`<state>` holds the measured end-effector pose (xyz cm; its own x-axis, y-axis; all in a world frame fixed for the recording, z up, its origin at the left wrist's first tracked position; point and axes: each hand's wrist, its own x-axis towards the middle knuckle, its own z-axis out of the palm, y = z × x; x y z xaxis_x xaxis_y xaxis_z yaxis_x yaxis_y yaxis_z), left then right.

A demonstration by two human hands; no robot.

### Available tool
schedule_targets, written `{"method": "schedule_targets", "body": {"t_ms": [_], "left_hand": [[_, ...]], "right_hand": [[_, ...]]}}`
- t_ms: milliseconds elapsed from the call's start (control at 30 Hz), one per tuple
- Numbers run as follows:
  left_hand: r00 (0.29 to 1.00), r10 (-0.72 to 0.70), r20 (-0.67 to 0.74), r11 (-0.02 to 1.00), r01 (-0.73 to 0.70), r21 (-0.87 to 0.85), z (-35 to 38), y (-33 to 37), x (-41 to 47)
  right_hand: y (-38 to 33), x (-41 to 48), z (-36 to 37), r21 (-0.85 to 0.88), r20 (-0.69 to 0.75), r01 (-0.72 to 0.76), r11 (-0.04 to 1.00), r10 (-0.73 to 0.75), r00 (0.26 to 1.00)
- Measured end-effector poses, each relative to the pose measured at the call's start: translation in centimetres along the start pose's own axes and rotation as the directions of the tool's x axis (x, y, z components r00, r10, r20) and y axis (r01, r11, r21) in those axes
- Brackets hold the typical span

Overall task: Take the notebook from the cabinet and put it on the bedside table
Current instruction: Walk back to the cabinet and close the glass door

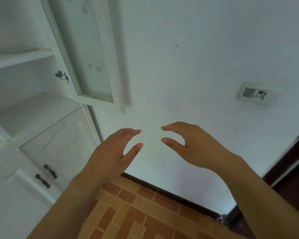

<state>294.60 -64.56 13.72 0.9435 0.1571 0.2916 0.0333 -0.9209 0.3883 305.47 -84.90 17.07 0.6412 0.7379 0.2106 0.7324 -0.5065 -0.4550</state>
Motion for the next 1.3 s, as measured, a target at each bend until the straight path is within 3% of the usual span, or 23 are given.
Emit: {"method": "schedule_targets", "body": {"t_ms": [333,600,933,1133,1300], "left_hand": [[0.994,0.009,-0.111,0.983,0.012,0.182,-5.7,-6.0,12.5],[0.964,0.026,-0.266,0.935,0.071,0.346,-10.2,-8.9,24.1],[0.784,0.098,-0.613,0.873,0.228,0.432,-19.2,-9.7,34.8],[0.715,0.099,-0.692,0.866,0.281,0.414,-24.2,-9.8,38.5],[0.702,0.101,-0.705,0.870,0.281,0.404,-25.9,-9.2,40.3]], "right_hand": [[1.9,16.6,-1.5,0.014,-0.053,0.183,0.983,-0.182,0.982],[3.2,31.3,-4.9,0.040,-0.102,0.402,0.915,-0.396,0.912],[1.4,44.6,-8.0,0.214,-0.339,0.642,0.736,-0.560,0.756],[-0.9,47.9,-8.5,0.262,-0.408,0.720,0.642,-0.603,0.686],[-2.0,49.3,-8.5,0.312,-0.431,0.745,0.590,-0.610,0.665]]}}
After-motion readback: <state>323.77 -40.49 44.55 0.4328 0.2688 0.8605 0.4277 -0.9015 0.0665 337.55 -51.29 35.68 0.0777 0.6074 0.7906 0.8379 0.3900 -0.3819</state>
